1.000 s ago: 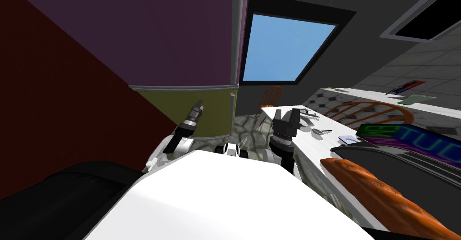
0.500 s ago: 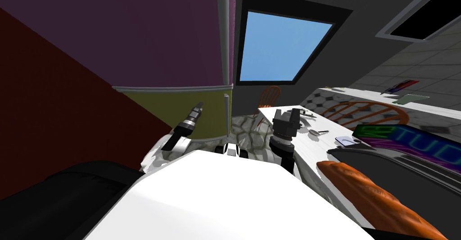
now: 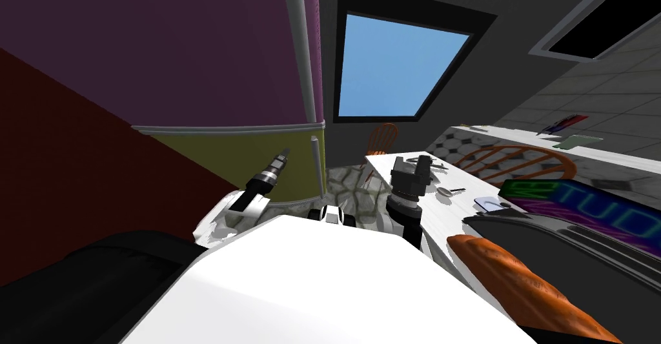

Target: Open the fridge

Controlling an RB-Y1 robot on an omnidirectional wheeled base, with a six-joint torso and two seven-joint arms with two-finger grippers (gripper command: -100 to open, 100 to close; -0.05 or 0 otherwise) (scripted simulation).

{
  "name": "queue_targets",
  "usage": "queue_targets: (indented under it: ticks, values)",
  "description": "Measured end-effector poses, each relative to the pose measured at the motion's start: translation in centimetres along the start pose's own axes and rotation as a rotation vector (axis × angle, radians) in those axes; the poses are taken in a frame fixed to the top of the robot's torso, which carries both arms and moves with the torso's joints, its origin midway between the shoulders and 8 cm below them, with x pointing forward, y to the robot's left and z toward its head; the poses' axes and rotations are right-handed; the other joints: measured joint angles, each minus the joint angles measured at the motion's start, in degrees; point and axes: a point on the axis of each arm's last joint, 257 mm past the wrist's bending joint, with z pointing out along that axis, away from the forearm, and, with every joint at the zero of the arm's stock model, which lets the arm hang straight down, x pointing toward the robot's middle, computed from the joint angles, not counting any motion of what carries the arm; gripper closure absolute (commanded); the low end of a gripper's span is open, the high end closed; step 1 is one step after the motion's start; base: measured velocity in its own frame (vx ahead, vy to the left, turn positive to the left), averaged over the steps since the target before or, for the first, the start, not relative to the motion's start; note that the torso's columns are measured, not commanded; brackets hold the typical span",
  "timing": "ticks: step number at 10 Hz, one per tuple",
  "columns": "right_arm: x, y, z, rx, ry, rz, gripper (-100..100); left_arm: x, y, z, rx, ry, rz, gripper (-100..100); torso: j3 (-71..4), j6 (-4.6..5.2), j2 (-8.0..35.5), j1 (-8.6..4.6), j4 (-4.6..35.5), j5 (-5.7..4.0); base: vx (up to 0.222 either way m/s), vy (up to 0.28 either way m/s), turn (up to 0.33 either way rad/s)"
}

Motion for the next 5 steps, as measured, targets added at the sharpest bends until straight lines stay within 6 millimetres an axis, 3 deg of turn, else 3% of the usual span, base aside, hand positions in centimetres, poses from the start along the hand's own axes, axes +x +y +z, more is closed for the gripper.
queue_targets:
  ticks: [5]
  values:
    - [0.0,0.0,0.0,0.000,0.000,0.000,0,-1.2,3.2,-0.1,-0.125,0.020,0.073,-100,0.0,0.00,0.1,0.12,0.0,0.04,0.077,-0.111,-0.030]
